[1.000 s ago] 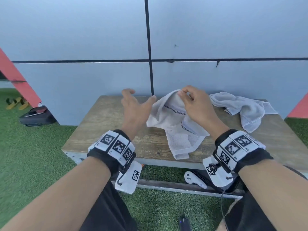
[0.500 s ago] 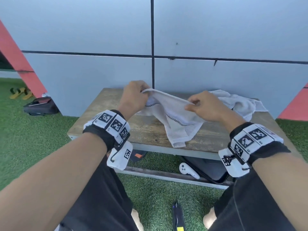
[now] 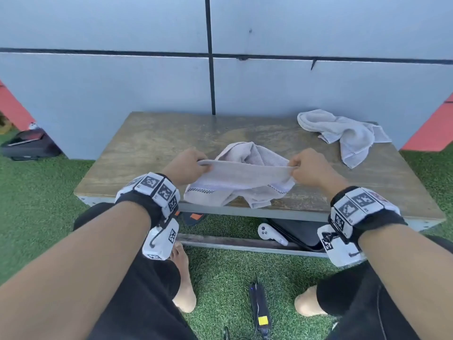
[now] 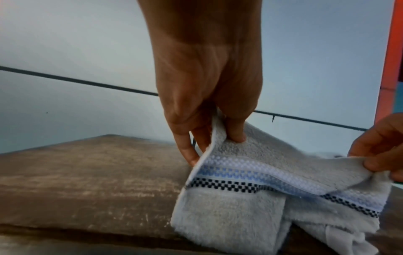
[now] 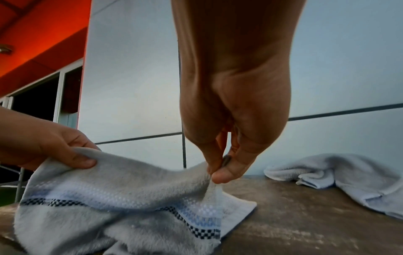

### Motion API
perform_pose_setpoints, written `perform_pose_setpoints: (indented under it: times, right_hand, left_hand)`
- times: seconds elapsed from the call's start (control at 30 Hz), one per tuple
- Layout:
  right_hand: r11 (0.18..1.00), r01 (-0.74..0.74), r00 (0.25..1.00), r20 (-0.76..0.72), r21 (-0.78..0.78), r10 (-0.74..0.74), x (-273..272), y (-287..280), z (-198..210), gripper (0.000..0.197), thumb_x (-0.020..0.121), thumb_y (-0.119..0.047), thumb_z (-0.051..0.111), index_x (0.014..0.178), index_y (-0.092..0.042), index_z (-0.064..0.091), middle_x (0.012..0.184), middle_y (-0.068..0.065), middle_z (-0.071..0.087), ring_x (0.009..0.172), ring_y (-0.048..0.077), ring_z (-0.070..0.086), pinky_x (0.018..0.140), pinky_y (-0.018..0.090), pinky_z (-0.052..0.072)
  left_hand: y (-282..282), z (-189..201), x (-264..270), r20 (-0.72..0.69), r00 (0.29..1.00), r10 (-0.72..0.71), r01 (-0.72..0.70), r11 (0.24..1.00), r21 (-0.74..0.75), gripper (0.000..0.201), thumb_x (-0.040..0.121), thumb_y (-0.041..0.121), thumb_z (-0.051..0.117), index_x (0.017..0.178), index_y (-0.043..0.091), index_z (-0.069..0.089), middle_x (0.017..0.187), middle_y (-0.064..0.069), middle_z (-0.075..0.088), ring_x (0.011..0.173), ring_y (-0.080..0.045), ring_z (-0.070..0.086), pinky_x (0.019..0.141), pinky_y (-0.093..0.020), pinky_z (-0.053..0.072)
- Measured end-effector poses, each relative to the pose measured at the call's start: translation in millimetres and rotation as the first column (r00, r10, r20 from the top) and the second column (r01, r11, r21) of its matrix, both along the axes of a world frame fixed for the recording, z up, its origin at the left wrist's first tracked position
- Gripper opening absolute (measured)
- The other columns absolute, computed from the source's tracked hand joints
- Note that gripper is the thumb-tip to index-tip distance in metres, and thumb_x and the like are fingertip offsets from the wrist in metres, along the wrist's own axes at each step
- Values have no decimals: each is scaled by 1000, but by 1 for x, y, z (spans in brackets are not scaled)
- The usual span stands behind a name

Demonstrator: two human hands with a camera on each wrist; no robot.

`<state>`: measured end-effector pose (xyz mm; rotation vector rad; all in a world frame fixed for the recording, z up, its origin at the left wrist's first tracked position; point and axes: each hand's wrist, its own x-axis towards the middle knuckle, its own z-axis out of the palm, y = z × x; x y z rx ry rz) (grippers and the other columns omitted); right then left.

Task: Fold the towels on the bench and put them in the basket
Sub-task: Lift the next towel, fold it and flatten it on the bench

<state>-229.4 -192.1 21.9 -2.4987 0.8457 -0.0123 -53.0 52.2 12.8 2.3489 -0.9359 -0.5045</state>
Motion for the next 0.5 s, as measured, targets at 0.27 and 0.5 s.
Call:
perform_pose_setpoints:
  times: [0.27, 0.5]
  right_hand:
    - [997, 75, 991, -107, 8, -73, 37, 6, -39, 15, 93, -21, 58, 90, -25, 73, 105, 10, 68, 89, 32, 65, 79, 39, 56]
    - [997, -76, 990, -116, -10, 75, 84, 8, -56, 17, 92, -21, 57, 84, -15, 71, 85, 6, 68, 75, 27, 63, 58, 30, 46]
  left_hand:
    - [-50, -31, 20, 22, 994, -102, 101, 993, 56, 25, 93, 23, 63, 76, 5, 70, 100, -8, 63, 102, -21, 55, 88, -35, 44]
    - [-77, -59, 38, 52, 954, -295, 272, 928, 255, 15, 91, 39, 62, 95, 38, 77, 167, 9, 1, 151, -22, 0, 120, -53, 15]
